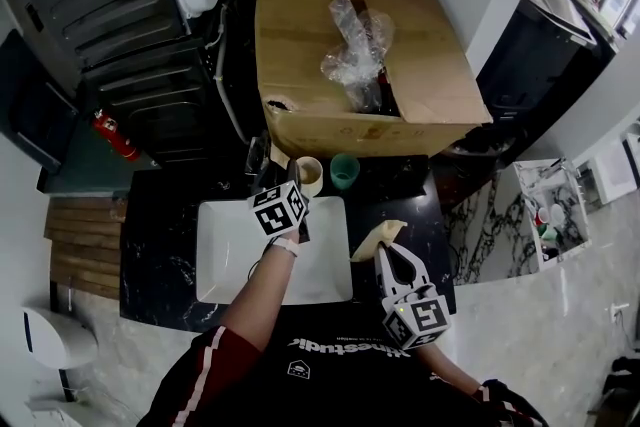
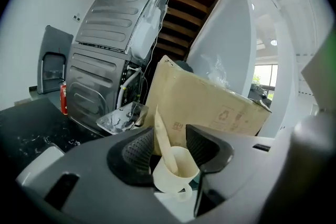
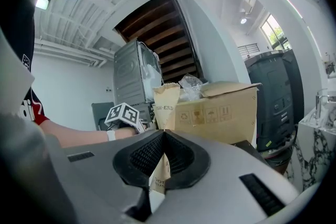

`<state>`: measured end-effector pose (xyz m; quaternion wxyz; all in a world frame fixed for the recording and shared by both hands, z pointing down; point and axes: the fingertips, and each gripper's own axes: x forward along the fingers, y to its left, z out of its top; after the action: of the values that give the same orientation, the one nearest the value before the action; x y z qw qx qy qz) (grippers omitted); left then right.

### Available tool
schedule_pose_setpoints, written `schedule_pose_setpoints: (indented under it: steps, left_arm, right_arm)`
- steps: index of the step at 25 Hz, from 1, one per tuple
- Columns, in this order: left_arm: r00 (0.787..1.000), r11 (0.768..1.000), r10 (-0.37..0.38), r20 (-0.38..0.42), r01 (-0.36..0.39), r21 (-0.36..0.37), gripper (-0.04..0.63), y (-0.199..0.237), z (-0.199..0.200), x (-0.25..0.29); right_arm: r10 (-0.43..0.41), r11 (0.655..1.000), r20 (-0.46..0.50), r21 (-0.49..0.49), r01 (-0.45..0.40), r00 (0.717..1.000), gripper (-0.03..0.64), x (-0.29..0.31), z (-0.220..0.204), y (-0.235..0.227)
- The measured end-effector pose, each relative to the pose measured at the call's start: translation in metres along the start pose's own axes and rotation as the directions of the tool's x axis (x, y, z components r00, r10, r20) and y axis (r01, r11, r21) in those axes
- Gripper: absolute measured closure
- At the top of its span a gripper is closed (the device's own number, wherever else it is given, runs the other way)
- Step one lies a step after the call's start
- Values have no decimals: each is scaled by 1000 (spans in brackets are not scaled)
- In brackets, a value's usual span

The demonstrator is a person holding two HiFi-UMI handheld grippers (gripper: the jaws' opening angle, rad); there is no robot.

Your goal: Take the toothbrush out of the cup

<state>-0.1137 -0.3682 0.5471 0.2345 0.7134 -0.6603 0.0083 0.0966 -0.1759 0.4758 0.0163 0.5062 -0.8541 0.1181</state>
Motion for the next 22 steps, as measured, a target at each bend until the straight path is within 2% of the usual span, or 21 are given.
schedule_pose_setpoints:
  steps: [6, 8, 10, 12, 22]
  left_arm:
    - [1000, 1000, 28, -4, -28, -10, 416, -2, 7, 19]
    - [999, 999, 42, -1, -42, -7, 455, 1, 8, 22]
    - [998, 998, 58, 8, -58, 10, 548, 3, 9, 22]
    - [998, 998, 57, 20, -57, 32, 570, 2, 10, 20]
    - [997, 997, -6, 77, 0, 75, 581, -15, 23, 7]
  right_arm:
    - [-1, 1000, -2, 6, 1, 1000, 580, -4, -2, -3]
    - [-2, 1000, -3, 11, 2, 1000, 580, -4, -2, -5]
    - [-4, 1000, -7, 15, 4, 1000, 580, -5, -4, -7]
    - [-5, 1000, -13, 21, 5, 1000, 580, -5, -5, -8]
    - [9, 1000, -7, 16, -9, 1000, 580, -1, -4, -3]
